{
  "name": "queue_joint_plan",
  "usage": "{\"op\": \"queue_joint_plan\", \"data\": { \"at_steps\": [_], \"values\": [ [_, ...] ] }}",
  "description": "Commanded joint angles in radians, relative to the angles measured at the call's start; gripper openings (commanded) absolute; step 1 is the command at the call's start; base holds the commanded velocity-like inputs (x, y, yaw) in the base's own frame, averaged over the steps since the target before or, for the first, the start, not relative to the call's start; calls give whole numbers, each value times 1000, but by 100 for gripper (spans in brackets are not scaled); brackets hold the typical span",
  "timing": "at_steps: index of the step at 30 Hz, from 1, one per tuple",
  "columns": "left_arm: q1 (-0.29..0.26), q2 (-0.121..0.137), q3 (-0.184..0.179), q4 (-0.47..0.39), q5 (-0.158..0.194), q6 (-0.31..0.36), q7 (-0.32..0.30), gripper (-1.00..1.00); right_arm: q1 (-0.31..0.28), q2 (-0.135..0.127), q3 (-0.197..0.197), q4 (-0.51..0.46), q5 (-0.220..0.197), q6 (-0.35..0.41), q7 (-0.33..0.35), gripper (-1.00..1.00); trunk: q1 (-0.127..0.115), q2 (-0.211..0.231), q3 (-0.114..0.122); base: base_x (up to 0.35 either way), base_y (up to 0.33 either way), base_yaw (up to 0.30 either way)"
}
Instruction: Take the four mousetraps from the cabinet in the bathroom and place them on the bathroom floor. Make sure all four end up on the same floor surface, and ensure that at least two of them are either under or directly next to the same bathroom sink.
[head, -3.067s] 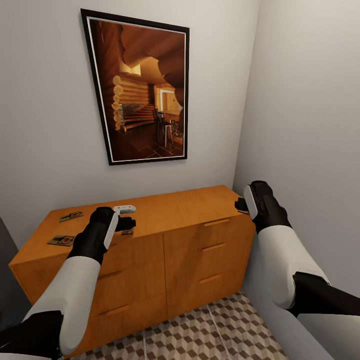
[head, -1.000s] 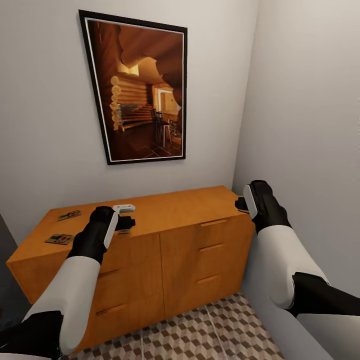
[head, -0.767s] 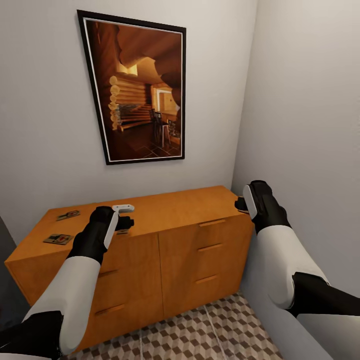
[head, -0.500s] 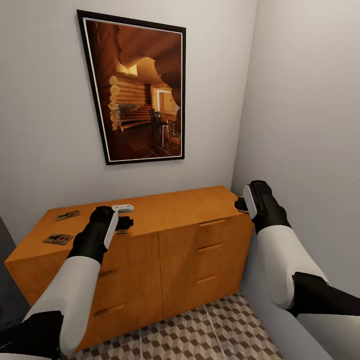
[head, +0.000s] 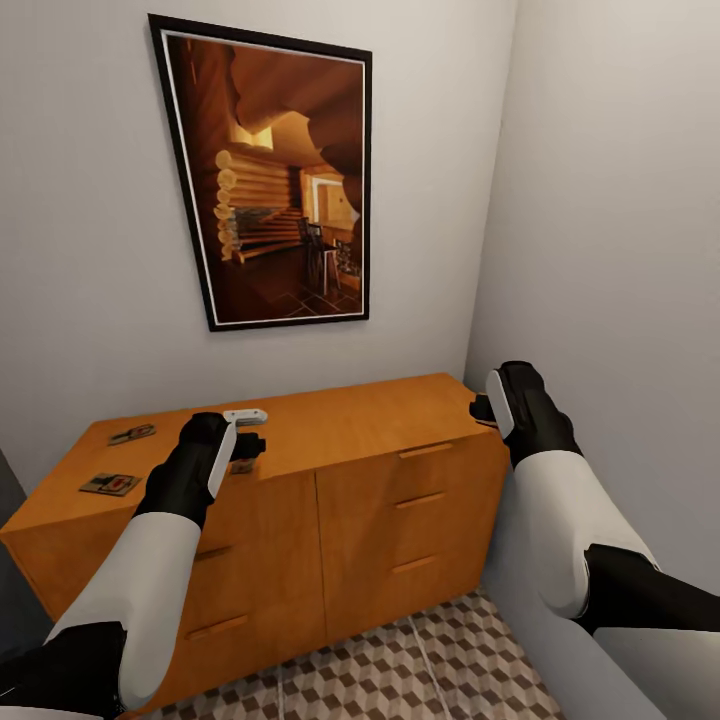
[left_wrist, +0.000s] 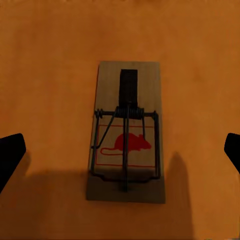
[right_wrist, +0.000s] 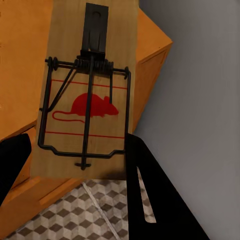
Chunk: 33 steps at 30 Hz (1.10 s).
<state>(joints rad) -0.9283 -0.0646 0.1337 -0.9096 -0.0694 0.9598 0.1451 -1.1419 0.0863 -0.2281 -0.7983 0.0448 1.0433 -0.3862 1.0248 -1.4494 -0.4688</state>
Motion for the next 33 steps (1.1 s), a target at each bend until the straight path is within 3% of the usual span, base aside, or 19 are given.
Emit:
{"op": "queue_joint_plan", "data": {
  "at_steps": [1, 24, 33],
  "values": [
    [-1, -1, 3, -1, -6, 4, -3, 100, -1, 1, -3, -1, 4, 4, 1, -100, 0, -1, -1, 74, 0, 0],
    [0, -5, 3, 15, -4, 4, 1, 100, -1, 1, -3, 1, 6, 4, 1, -100, 0, -1, -1, 11, 0, 0],
    [0, -17, 5, 43, -1, 3, 54, 100, -1, 3, -3, 1, 6, 4, 1, -100, 0, -1, -1, 0, 0, 0]
  ]
}}
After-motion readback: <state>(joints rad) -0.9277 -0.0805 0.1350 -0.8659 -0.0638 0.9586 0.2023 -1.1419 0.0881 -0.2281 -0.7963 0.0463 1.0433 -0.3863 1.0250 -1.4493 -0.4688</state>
